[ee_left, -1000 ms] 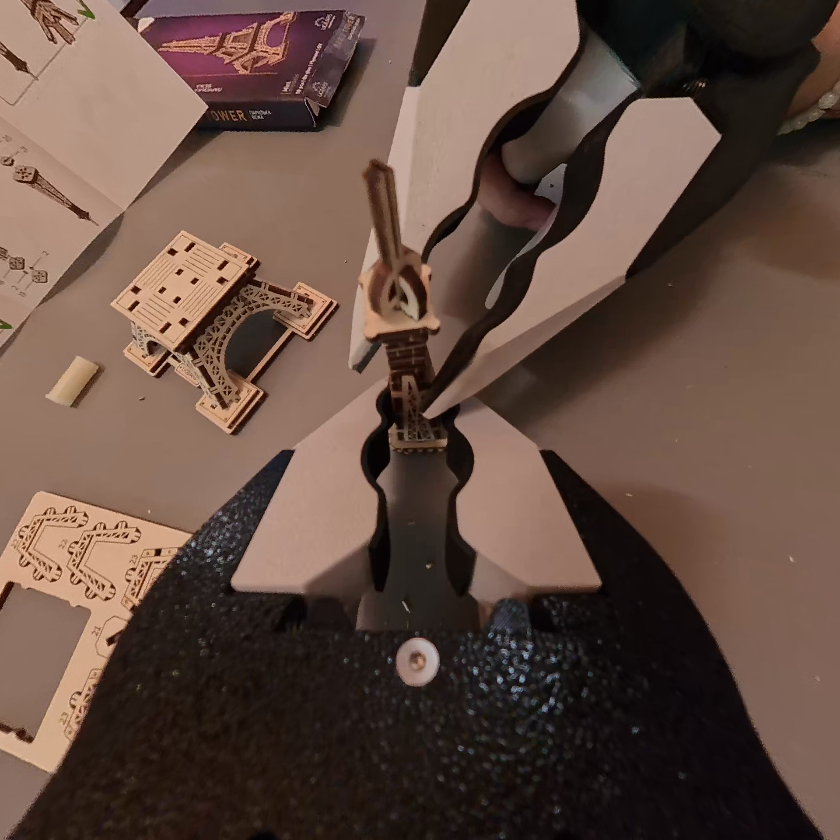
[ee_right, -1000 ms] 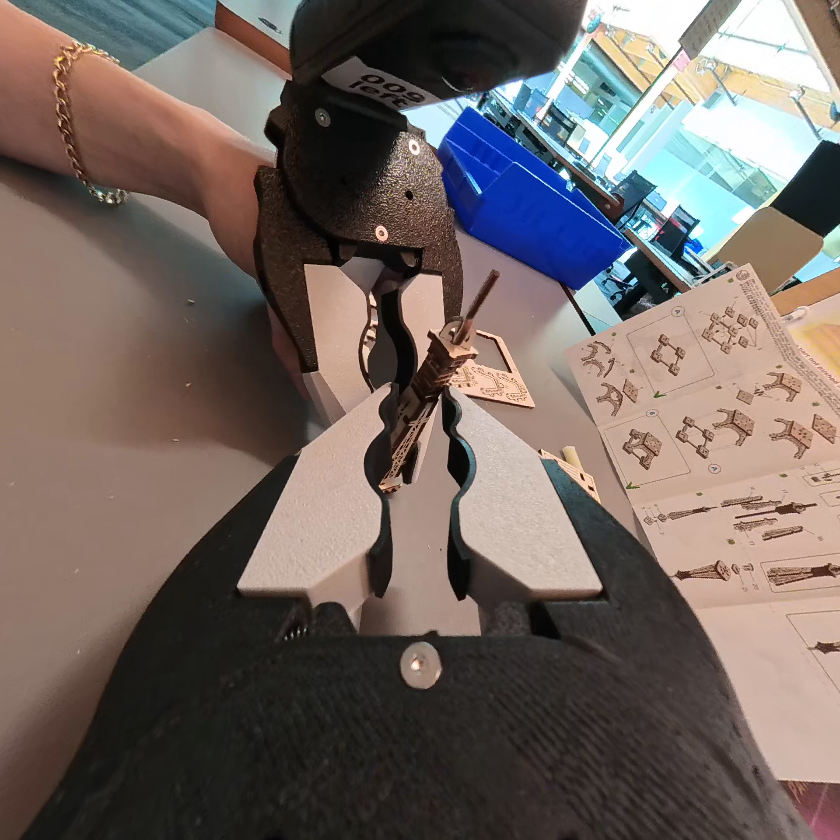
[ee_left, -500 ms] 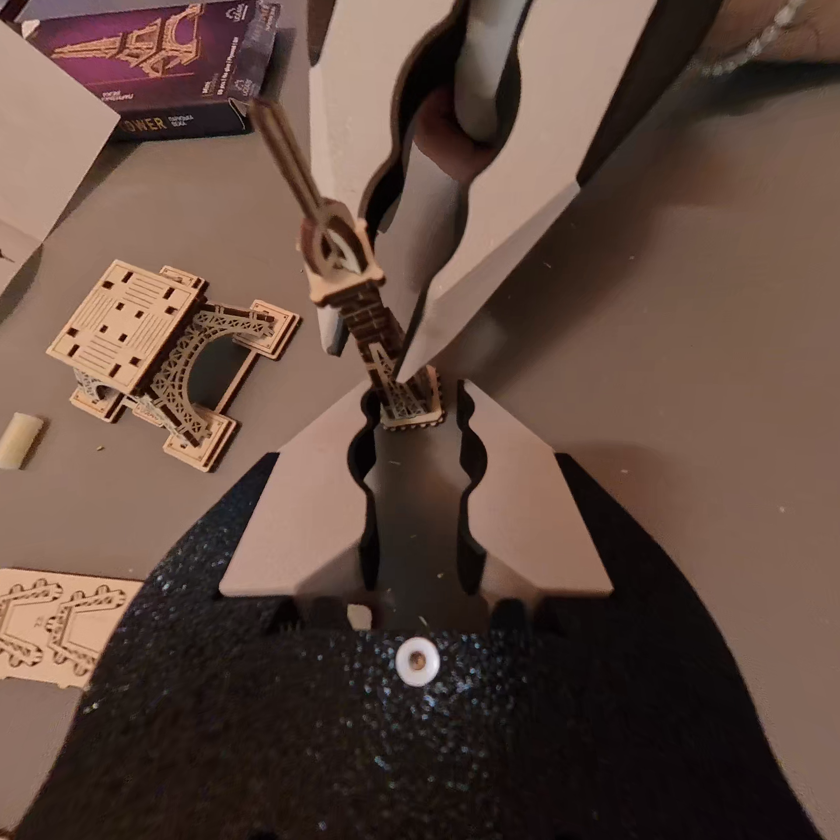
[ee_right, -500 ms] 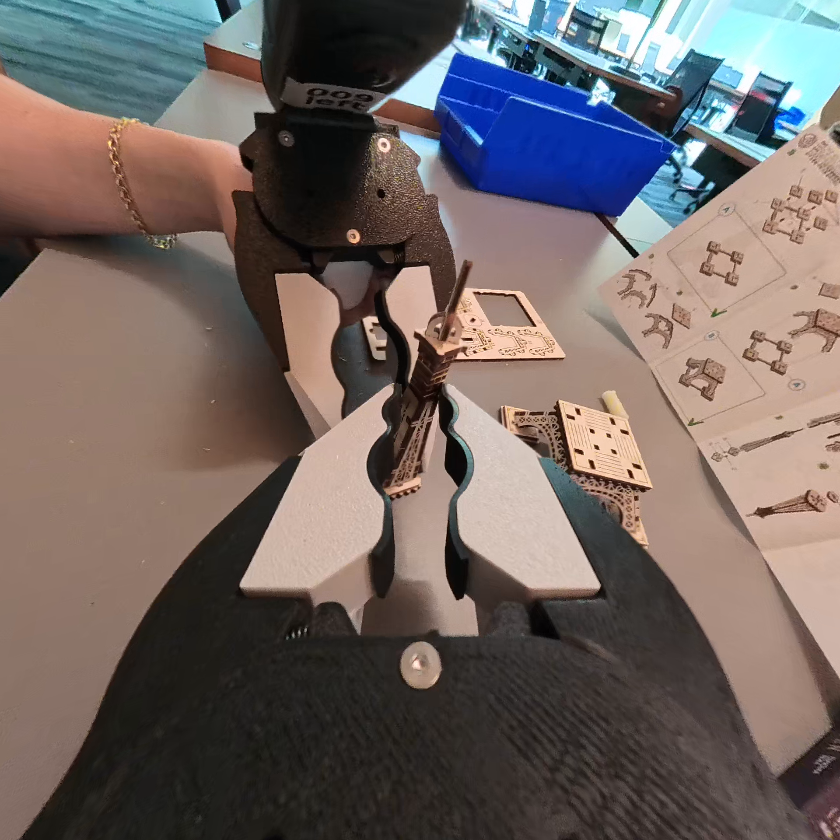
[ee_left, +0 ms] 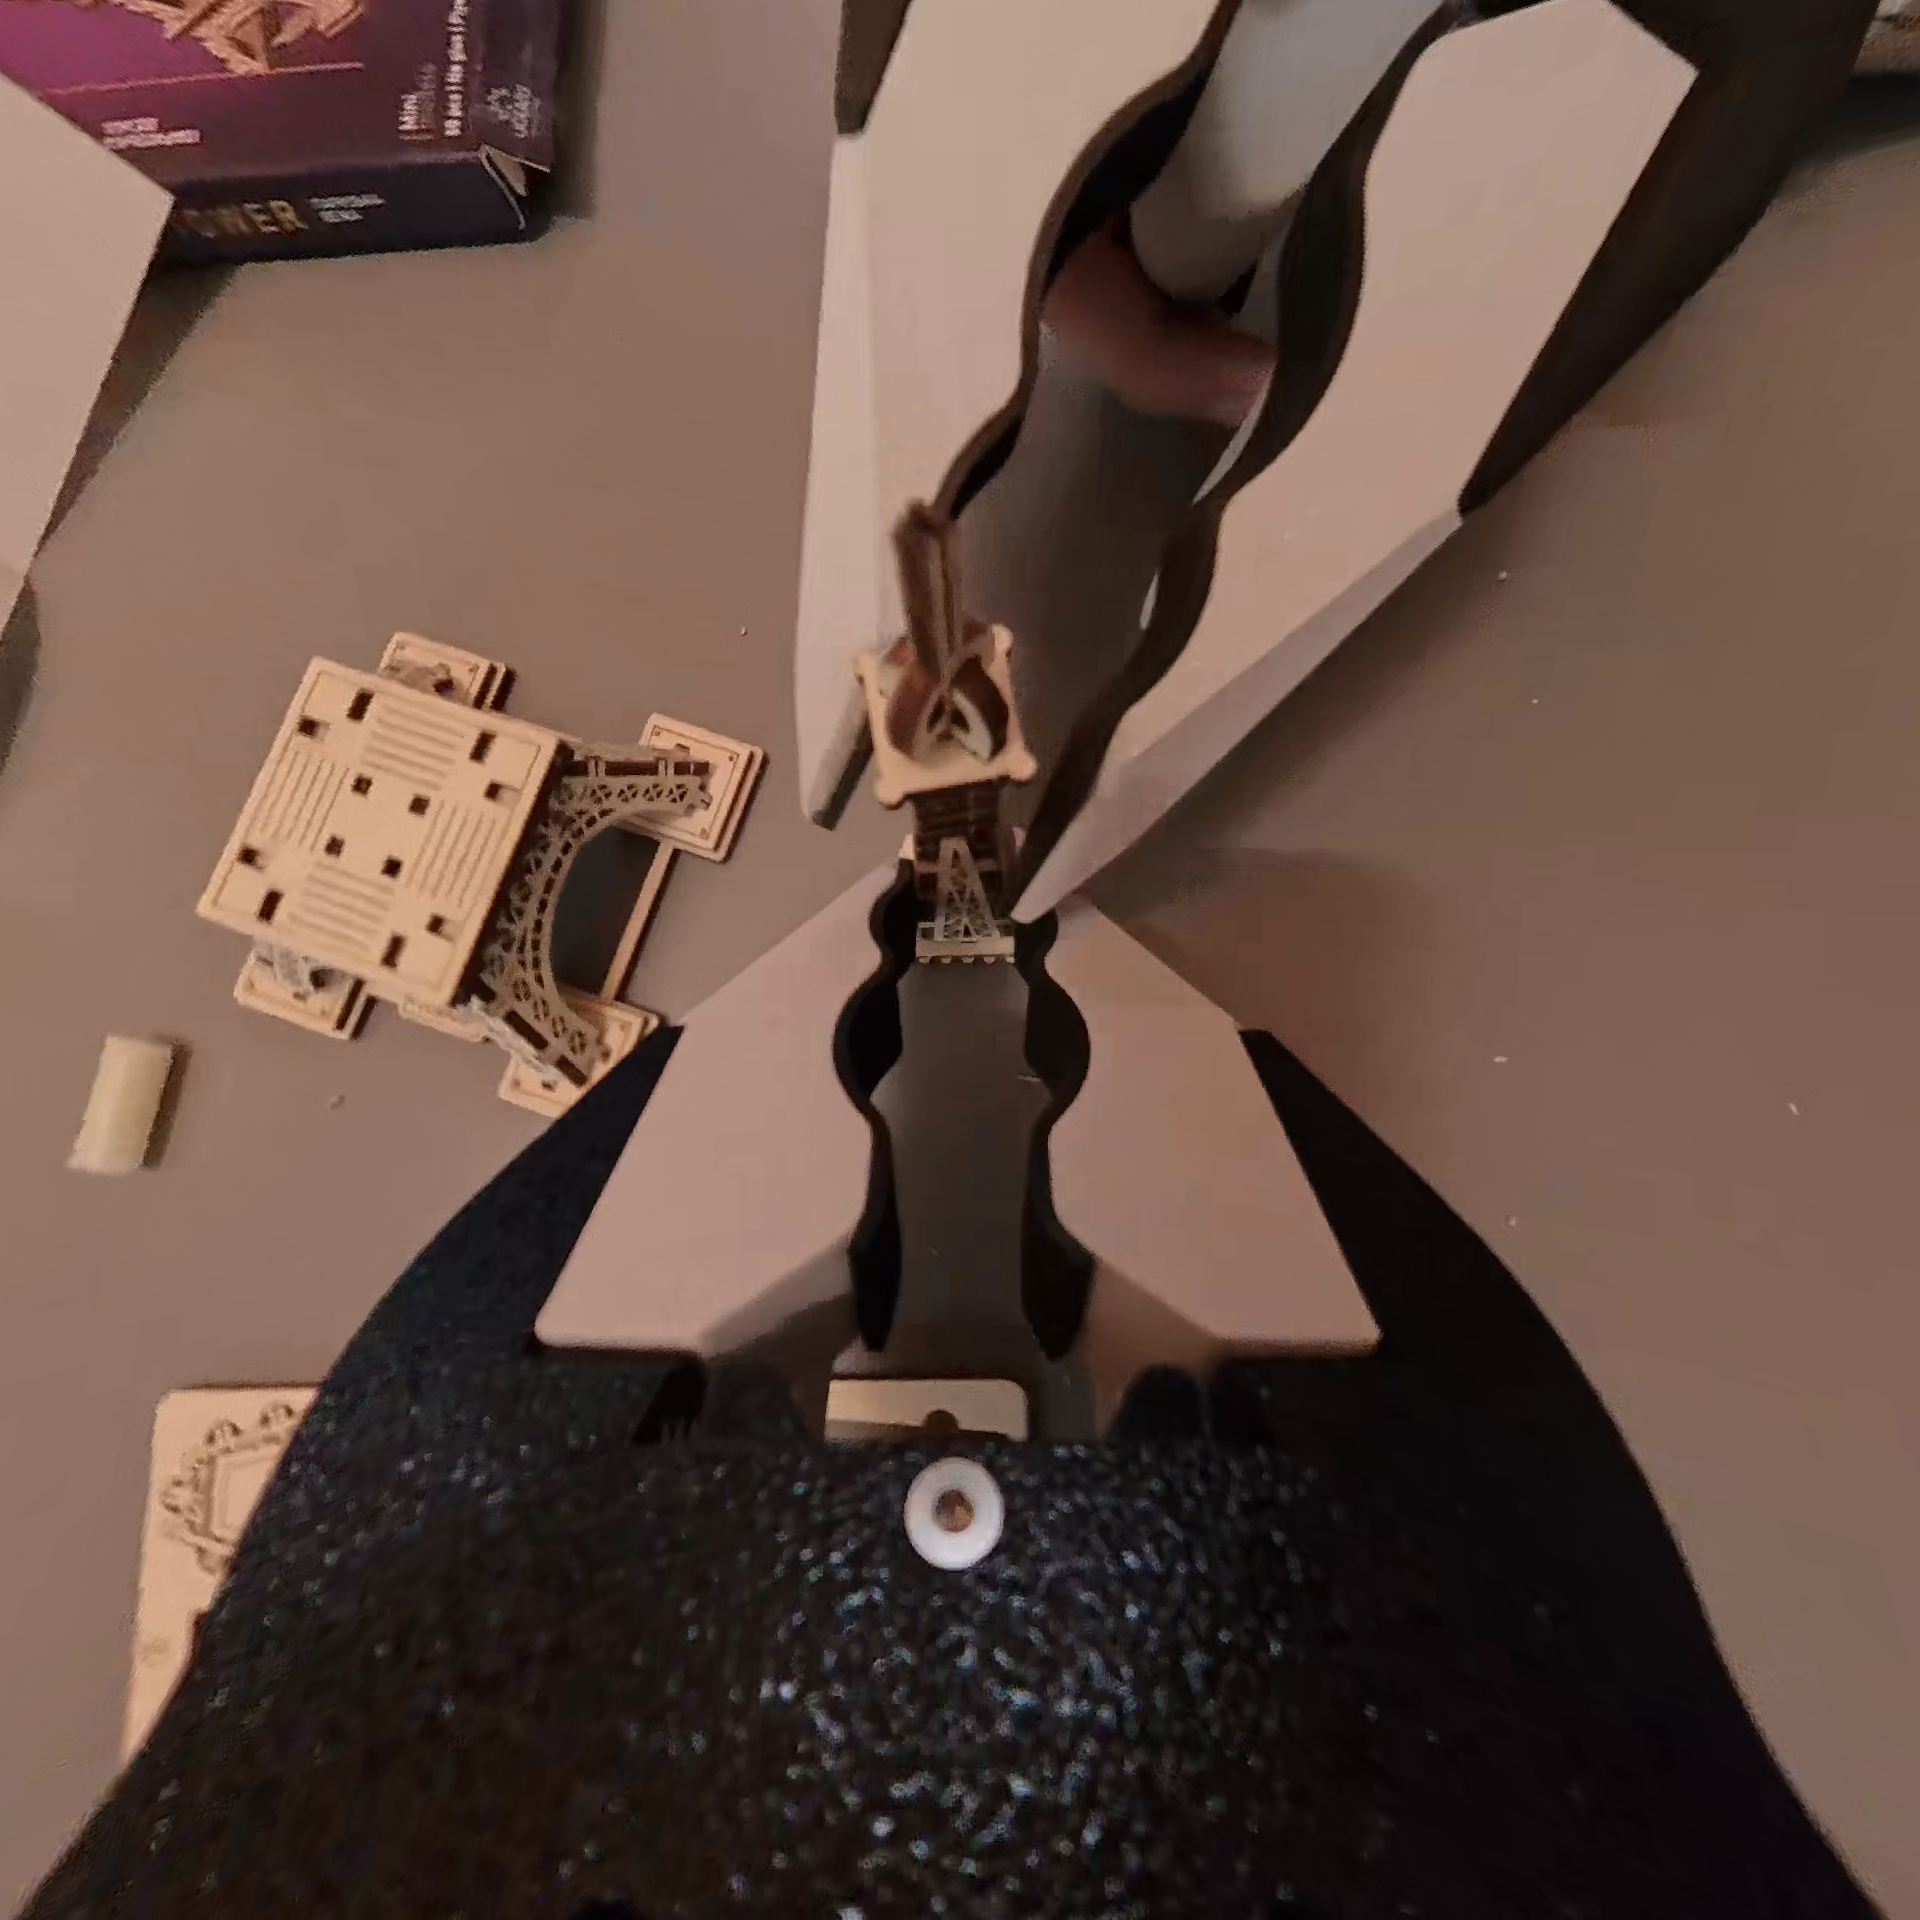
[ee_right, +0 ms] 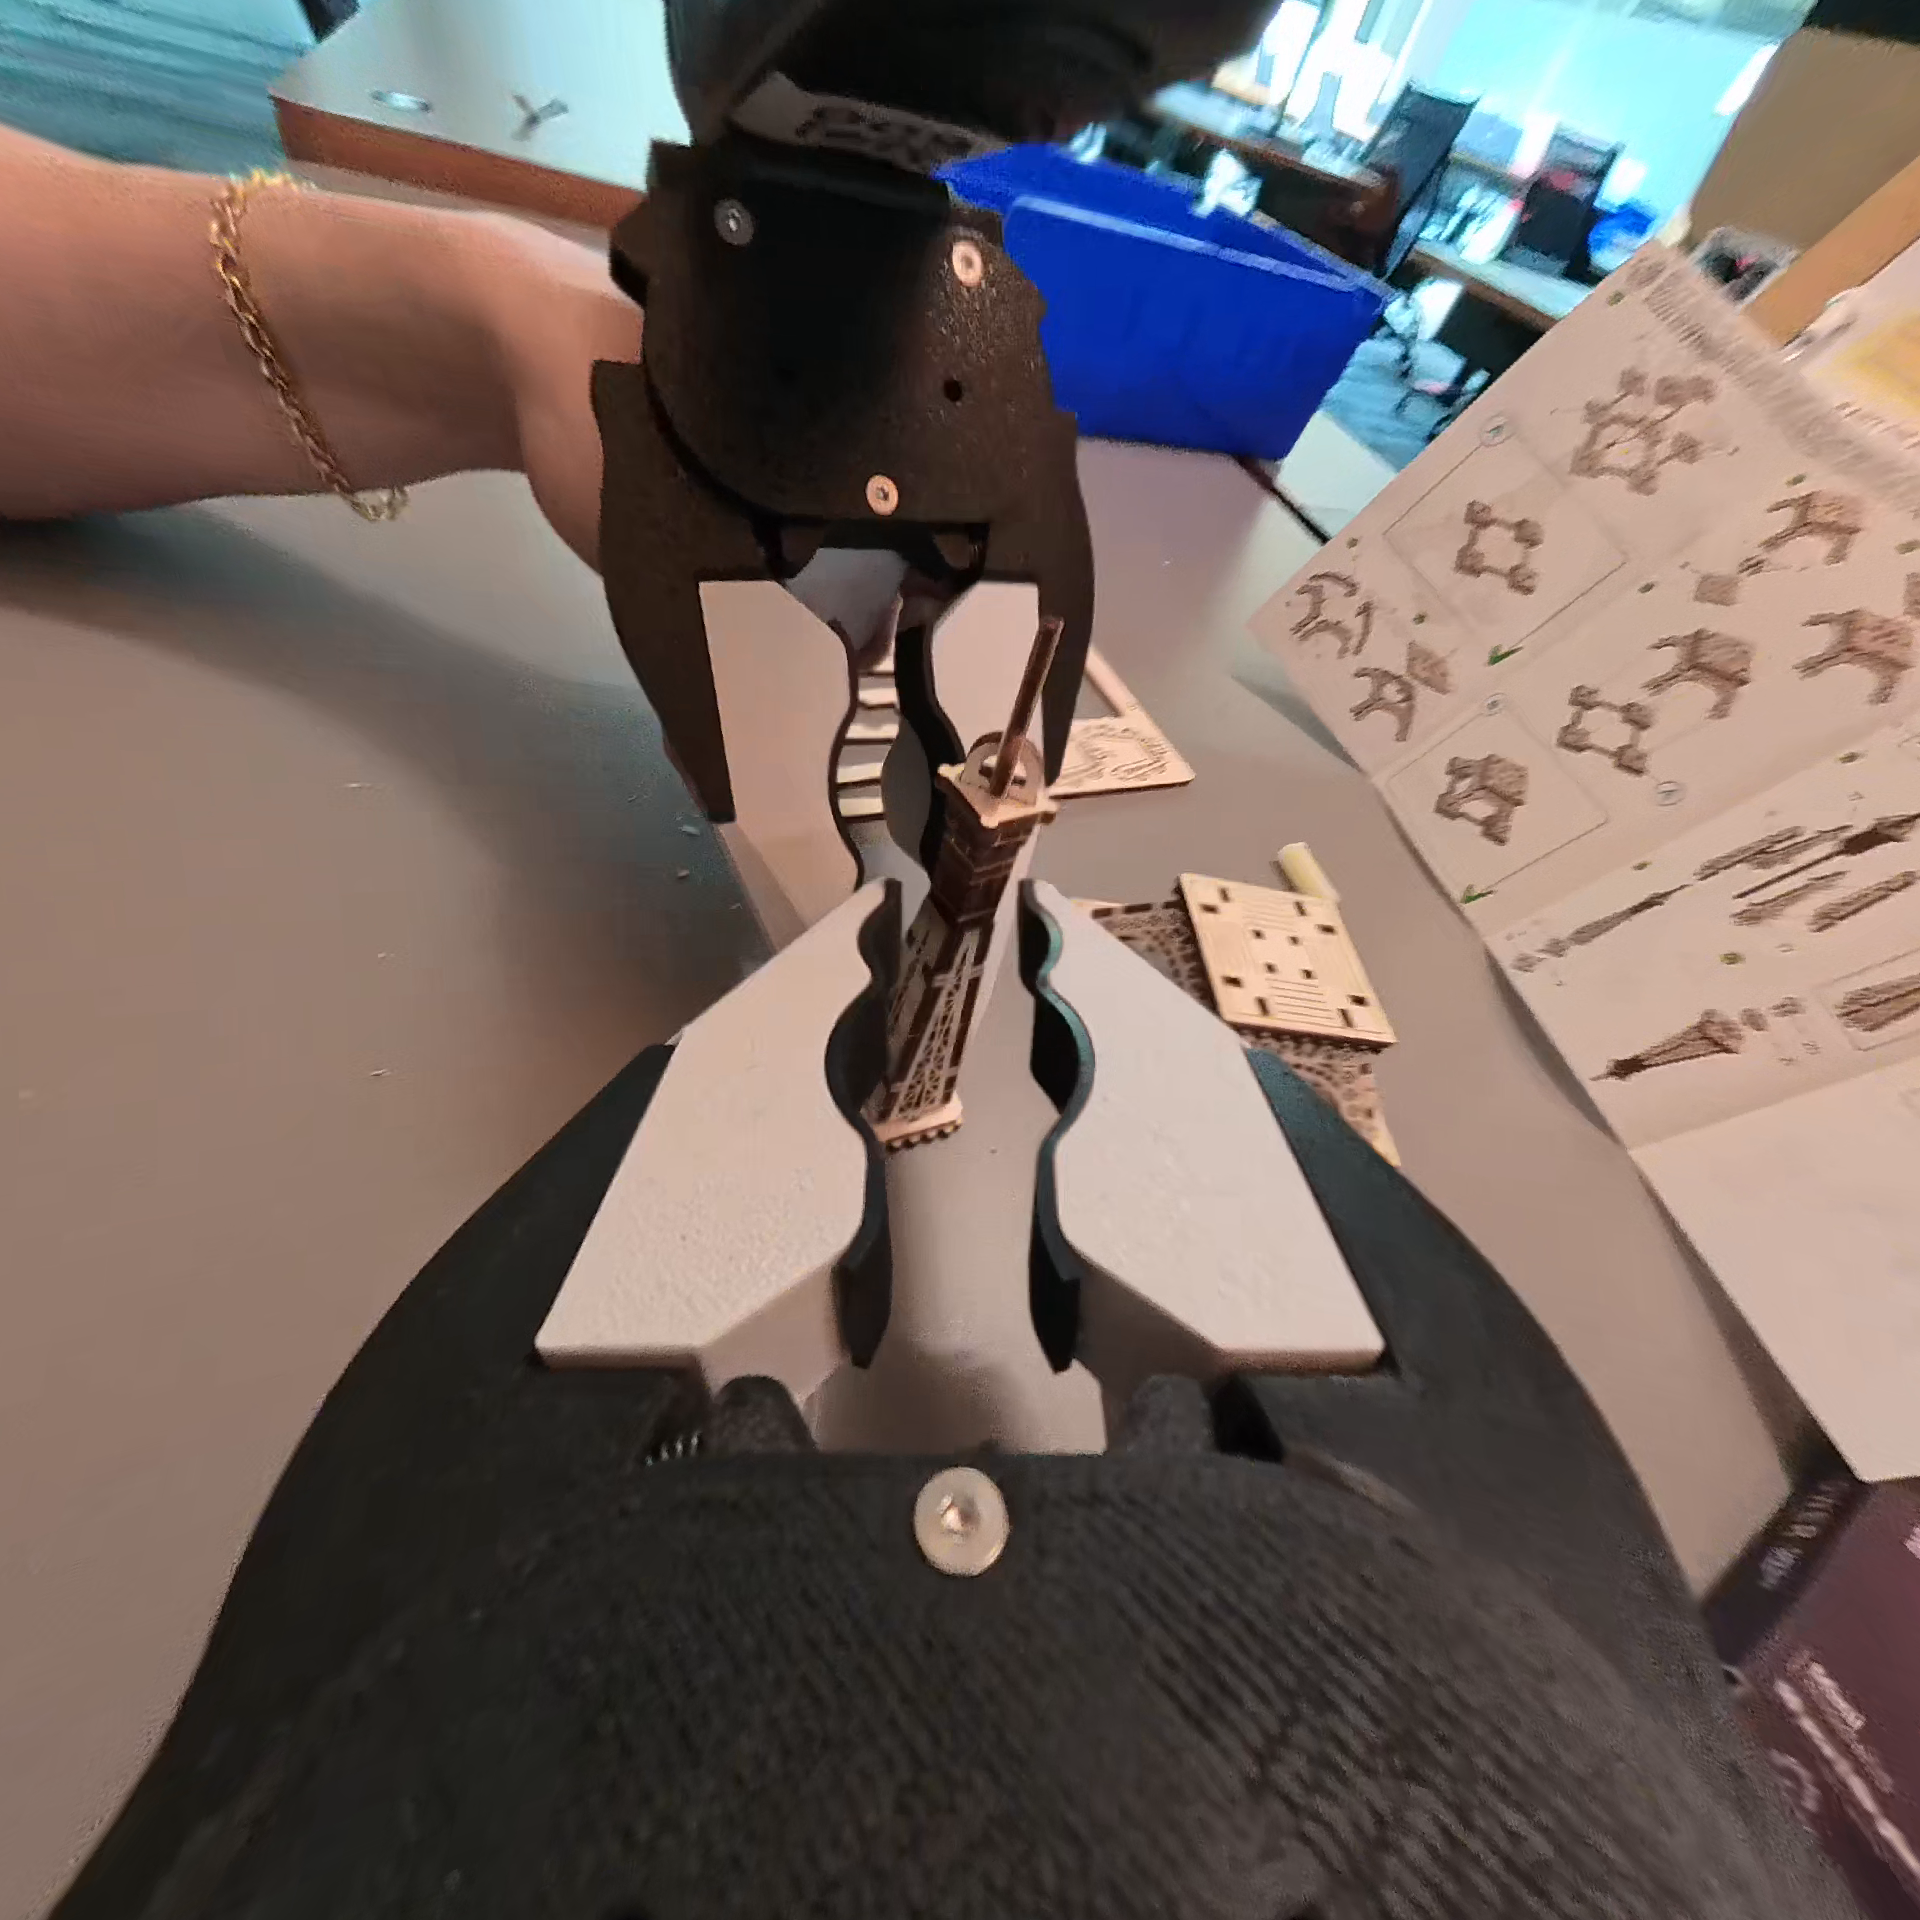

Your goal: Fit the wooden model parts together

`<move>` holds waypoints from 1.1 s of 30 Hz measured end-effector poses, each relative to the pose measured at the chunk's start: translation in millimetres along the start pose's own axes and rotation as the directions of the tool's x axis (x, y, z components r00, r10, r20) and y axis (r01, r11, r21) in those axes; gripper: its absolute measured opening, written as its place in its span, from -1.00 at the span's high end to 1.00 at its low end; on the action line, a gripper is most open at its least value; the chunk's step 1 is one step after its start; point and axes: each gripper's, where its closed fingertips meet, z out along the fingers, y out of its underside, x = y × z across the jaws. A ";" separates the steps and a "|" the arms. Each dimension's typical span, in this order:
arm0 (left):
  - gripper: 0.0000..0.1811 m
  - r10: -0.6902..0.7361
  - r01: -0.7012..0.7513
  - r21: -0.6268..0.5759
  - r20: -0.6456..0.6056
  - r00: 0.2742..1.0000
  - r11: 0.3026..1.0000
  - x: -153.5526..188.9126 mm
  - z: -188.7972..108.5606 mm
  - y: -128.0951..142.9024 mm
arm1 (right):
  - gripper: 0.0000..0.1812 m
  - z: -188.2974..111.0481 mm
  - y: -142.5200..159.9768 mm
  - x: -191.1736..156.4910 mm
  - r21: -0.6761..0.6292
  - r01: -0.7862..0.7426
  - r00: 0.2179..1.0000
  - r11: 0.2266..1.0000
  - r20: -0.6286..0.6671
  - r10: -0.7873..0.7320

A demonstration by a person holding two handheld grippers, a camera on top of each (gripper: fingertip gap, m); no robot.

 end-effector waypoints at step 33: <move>0.81 0.080 -0.079 -0.158 -0.004 0.997 0.984 -2.6 5.5 -4.2 | 0.84 -13.3 37.3 -3.7 -0.171 0.069 0.990 0.983 0.130 -0.047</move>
